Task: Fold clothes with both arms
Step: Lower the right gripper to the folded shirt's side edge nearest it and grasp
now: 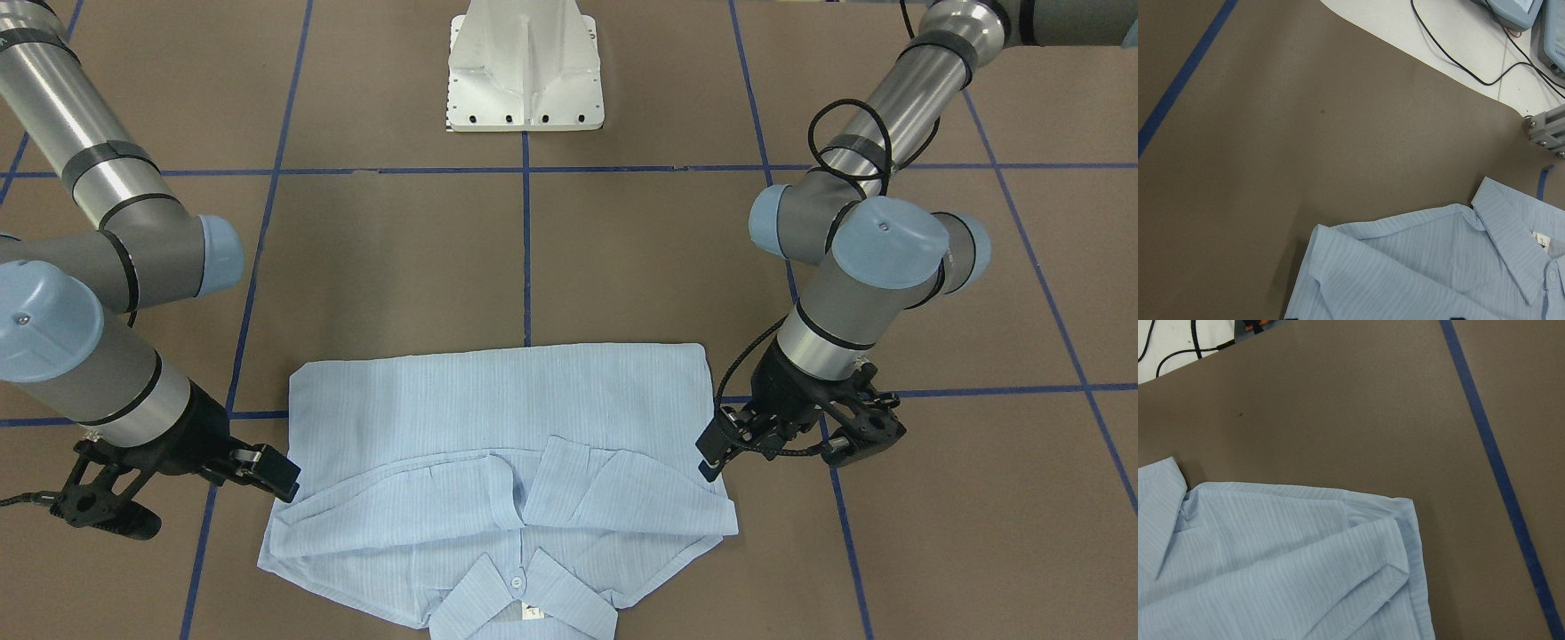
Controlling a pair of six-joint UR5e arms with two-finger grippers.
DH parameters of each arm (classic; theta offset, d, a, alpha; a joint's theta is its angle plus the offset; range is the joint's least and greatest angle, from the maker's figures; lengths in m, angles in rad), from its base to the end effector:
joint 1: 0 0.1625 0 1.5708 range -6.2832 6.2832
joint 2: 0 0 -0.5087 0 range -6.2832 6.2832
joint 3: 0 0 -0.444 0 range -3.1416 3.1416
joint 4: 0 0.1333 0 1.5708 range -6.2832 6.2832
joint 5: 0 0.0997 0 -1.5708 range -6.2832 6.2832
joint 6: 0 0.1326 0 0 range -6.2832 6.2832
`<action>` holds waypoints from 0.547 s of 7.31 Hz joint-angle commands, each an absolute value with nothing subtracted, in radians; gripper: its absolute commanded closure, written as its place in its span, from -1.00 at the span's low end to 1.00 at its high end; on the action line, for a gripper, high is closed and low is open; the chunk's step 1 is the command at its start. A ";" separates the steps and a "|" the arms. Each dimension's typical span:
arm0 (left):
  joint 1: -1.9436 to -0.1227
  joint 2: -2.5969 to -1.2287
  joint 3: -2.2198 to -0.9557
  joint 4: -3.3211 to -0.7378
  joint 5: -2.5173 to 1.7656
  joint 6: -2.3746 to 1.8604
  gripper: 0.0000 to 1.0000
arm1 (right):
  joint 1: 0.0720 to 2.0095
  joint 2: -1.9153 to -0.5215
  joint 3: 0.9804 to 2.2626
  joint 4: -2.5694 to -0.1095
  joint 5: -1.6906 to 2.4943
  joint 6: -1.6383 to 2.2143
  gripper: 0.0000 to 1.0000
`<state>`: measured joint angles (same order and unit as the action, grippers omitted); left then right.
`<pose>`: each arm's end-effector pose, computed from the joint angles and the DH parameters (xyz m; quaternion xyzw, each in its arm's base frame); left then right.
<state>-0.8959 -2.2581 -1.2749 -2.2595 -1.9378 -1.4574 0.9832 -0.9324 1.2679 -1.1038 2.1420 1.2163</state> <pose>0.4887 -0.7479 0.3567 0.1074 0.5182 -0.2348 0.8153 -0.4321 -0.7598 0.4307 0.0289 -0.4548 0.1685 0.8740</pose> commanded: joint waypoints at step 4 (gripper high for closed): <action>-0.893 -2.204 -1.427 -2.186 -1.944 -1.460 -1.00 | 0.853 -1.121 1.425 -1.115 2.115 1.235 -0.89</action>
<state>-0.8942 -2.2089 -1.4110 -2.1951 -1.9413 -1.4603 0.8714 -1.0955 1.4204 -1.1110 2.1205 1.2341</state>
